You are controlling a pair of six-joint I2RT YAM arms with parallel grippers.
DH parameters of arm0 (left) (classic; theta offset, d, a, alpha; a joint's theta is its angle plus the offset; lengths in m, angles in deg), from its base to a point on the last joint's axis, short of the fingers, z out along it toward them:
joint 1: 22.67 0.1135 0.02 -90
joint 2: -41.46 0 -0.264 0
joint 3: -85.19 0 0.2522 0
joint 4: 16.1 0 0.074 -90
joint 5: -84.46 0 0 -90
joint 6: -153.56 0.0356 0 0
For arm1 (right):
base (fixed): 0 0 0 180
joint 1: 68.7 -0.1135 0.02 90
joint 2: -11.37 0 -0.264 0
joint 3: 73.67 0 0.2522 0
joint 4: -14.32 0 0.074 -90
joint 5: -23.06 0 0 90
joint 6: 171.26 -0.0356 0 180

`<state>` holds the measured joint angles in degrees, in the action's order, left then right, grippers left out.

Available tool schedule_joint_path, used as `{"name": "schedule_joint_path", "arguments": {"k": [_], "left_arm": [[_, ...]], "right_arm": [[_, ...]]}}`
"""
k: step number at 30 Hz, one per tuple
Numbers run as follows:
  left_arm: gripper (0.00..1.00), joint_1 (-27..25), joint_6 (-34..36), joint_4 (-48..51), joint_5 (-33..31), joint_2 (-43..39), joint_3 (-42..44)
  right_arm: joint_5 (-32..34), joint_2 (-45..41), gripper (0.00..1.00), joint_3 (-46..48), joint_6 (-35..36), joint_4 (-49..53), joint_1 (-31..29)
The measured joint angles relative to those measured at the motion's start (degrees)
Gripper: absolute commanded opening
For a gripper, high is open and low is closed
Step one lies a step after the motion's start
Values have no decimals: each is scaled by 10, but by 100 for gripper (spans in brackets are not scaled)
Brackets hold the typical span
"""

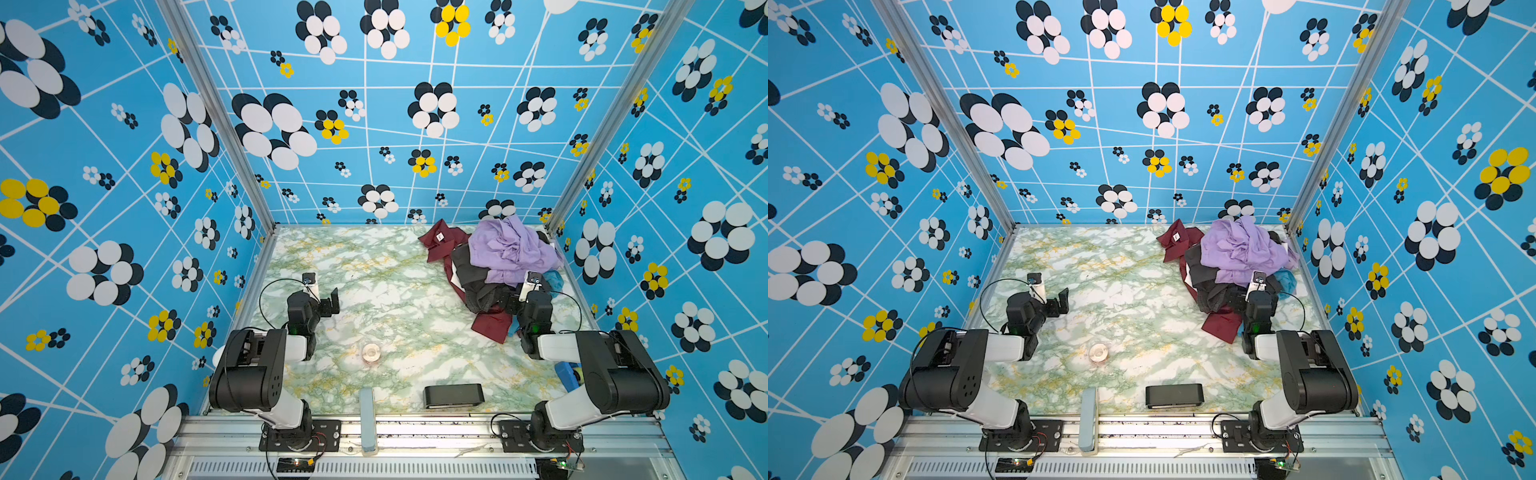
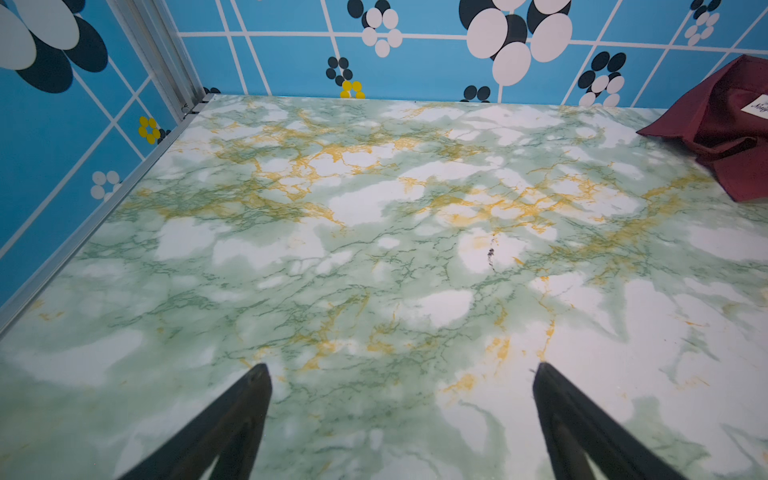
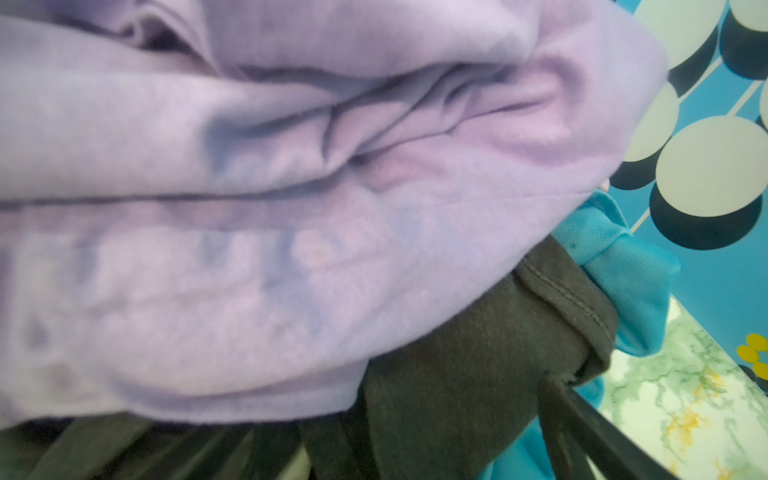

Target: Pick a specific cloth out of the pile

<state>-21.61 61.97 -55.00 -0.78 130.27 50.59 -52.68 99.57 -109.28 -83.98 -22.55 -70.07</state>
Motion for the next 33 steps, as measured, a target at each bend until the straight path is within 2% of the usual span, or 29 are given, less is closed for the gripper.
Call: {"name": "schedule_joint_path", "arguments": {"k": [29,33], "left_arm": [[99,-1,2,2,-5,0,0],[99,-3,-3,66,-33,-26,-19]], "right_arm": [[-4,0,99,0,4,0,-1],[0,-2,99,0,4,2,-3]]}}
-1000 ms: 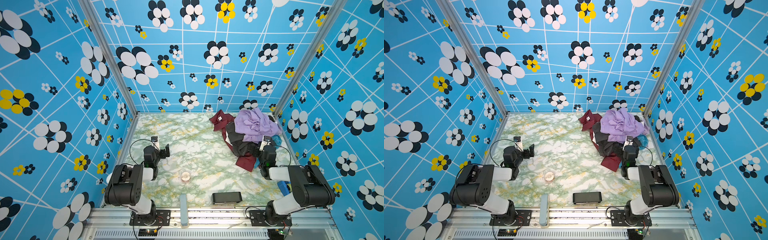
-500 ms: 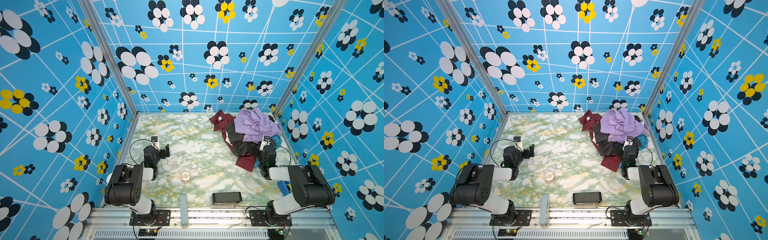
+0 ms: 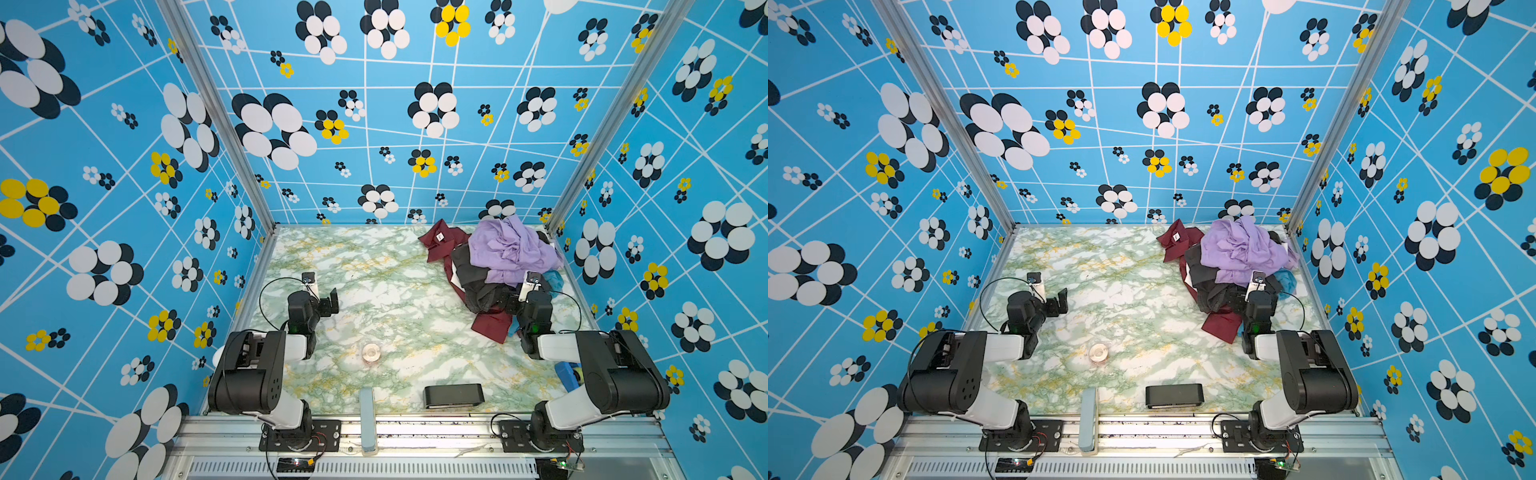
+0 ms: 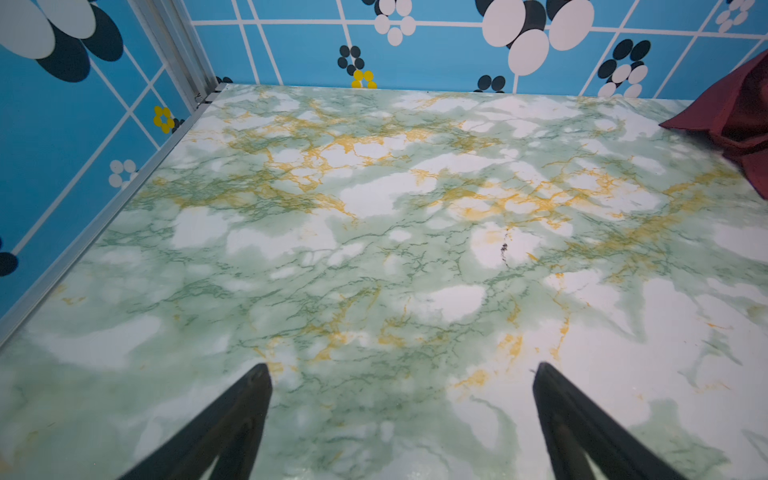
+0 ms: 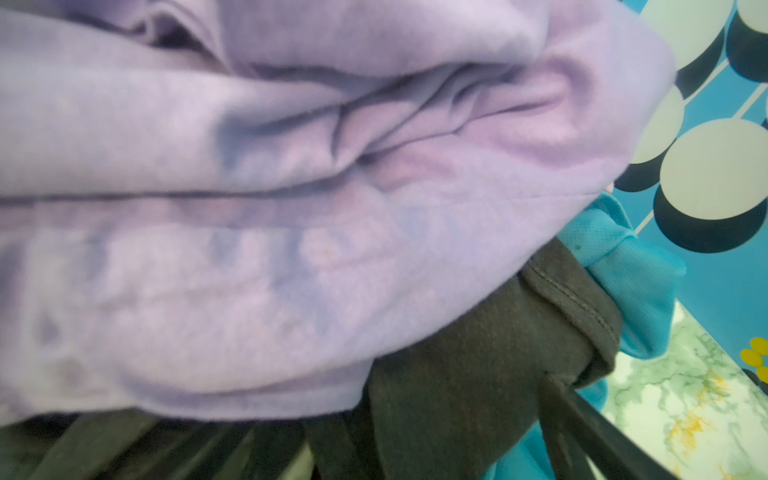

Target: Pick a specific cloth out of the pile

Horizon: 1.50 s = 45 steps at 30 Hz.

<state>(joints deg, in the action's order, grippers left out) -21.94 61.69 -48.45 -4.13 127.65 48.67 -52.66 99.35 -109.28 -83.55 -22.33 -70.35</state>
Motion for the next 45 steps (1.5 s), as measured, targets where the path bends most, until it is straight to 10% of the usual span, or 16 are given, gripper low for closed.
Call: {"name": "schedule_joint_path", "arguments": {"k": [17,28,45], "left_arm": [[100,-181,-46,476,-142,-299,-215],[98,-211,-126,630,-139,-349,-256],[99,-221,-153,645,29,-255,-280]], "right_arm": [[91,-317,89,-280,-72,596,-94],[66,-171,77,-470,-138,831,-179],[108,112,70,-720,-167,955,-194]]}}
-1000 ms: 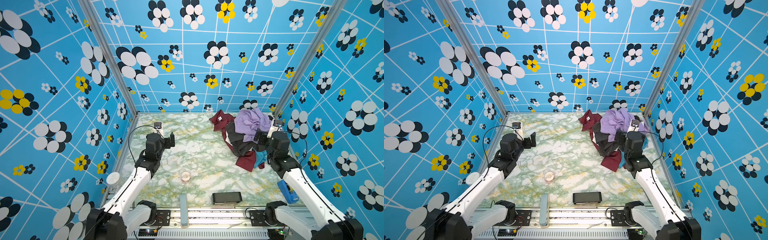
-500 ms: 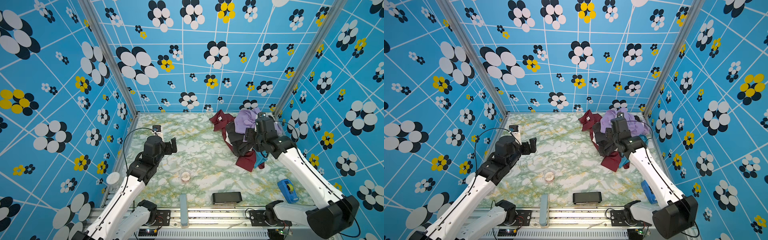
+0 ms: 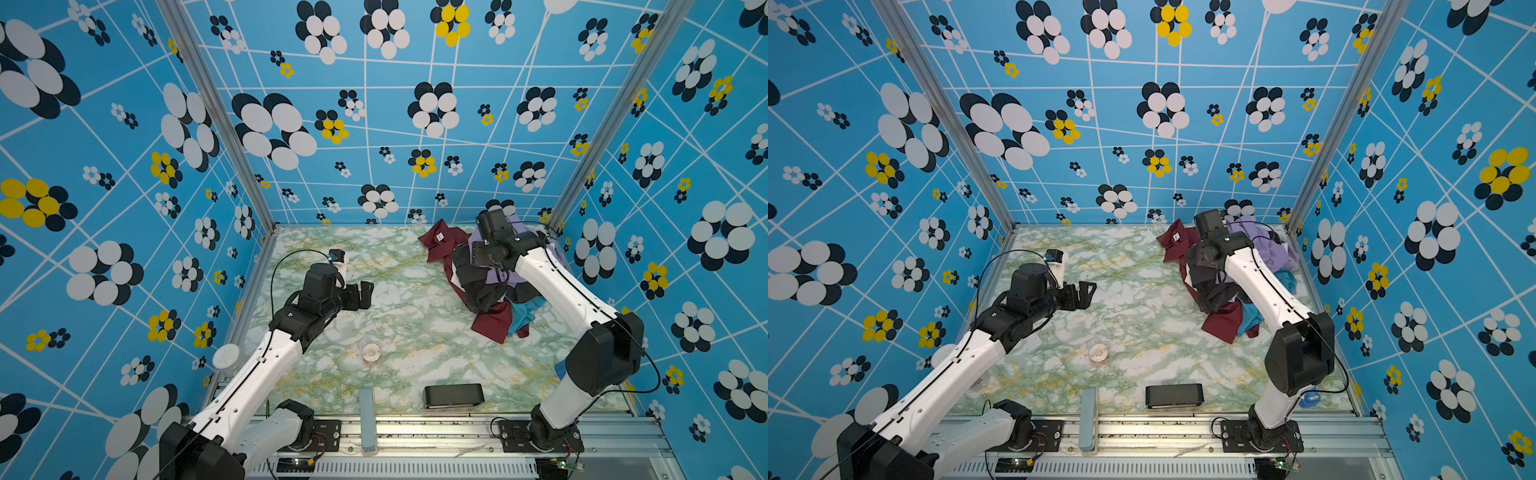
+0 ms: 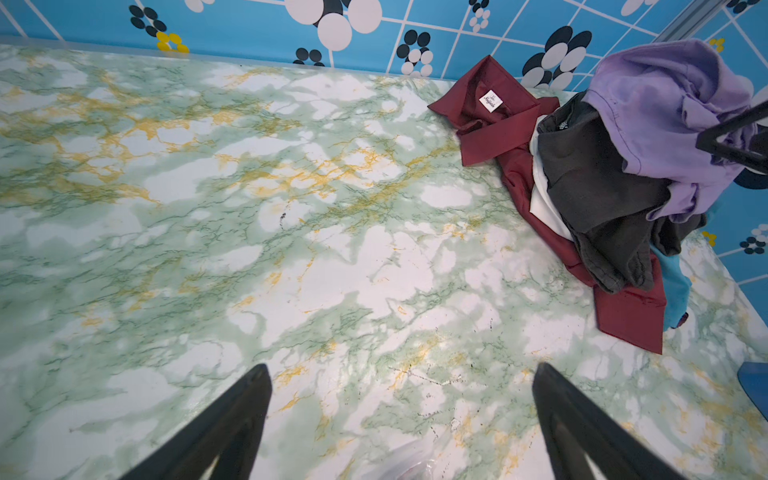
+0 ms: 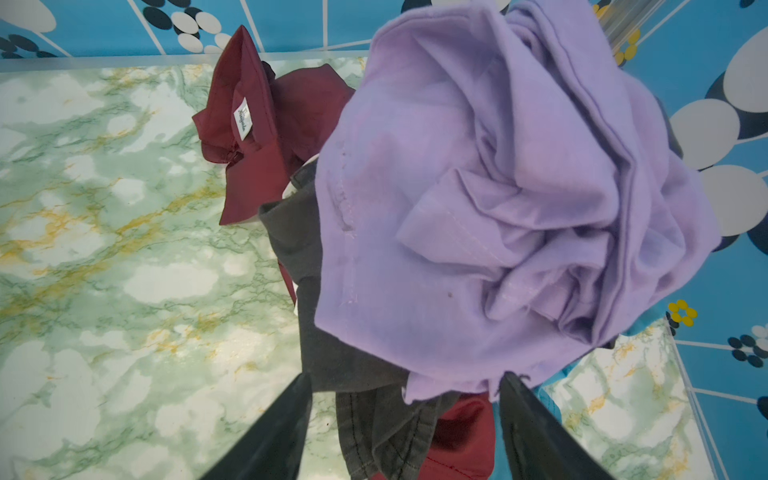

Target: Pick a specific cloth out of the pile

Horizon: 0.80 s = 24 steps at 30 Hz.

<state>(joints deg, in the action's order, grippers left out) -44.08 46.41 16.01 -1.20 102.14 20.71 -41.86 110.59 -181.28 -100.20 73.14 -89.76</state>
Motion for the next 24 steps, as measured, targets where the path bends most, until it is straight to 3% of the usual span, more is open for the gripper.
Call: {"name": "schedule_joint_path", "arguments": {"k": [10,20,24], "left_arm": [[99,0,3,-2,9,6,0],[99,0,4,-8,9,-5,2],[99,0,4,-10,9,-8,8]], "right_arm": [[64,101,64,-72,0,43,4],[73,113,1,-75,-10,50,34],[73,113,0,-69,-15,47,41]]}}
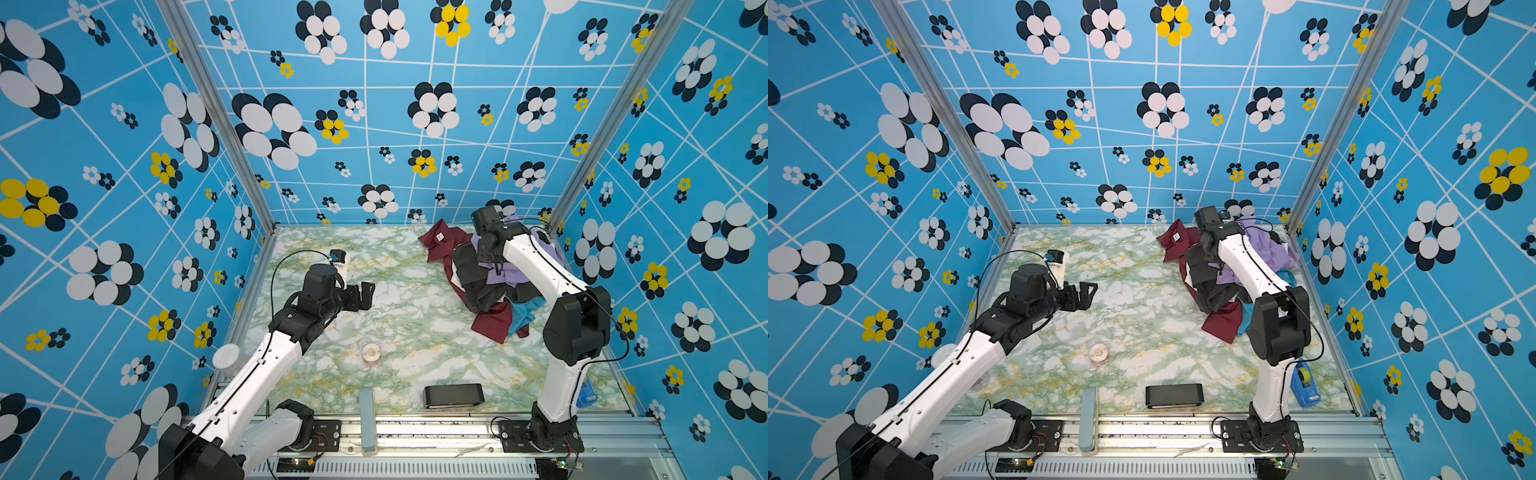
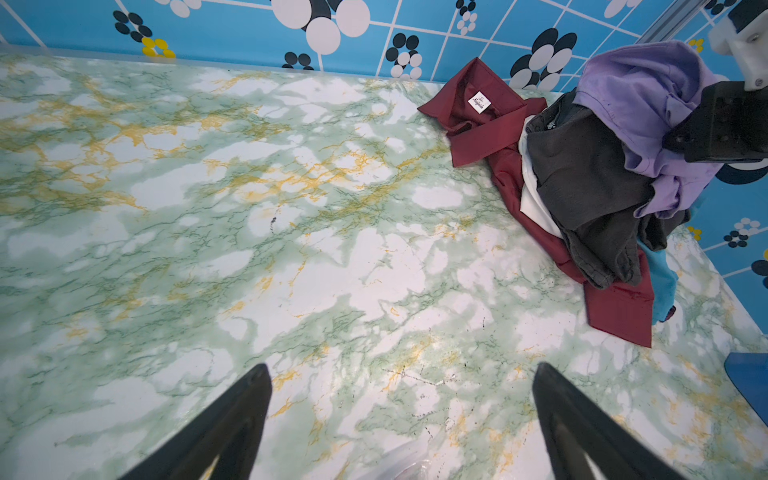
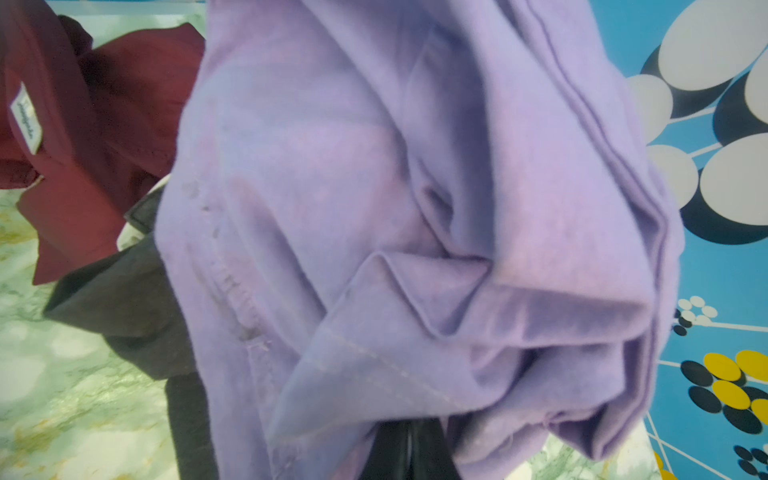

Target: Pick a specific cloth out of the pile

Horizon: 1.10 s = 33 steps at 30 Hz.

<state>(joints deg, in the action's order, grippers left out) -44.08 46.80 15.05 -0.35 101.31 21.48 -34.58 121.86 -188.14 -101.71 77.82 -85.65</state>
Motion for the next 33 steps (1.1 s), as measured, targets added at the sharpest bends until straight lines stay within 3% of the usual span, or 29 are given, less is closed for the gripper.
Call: {"name": "schedule_joint_path", "arguments": {"k": [17,25,28,33], "left_arm": [[99,0,-5,-9,0,-16,0],[99,0,-9,-11,0,-18,4],[99,0,-9,-10,0,-21,9],[99,0,-13,-11,0,-31,10]], "right_arm": [[23,-98,0,64,3,-21,50],[32,-101,0,119,3,-23,69],[32,-101,16,129,2,-21,72],[27,-107,56,132,8,-20,71]]}}
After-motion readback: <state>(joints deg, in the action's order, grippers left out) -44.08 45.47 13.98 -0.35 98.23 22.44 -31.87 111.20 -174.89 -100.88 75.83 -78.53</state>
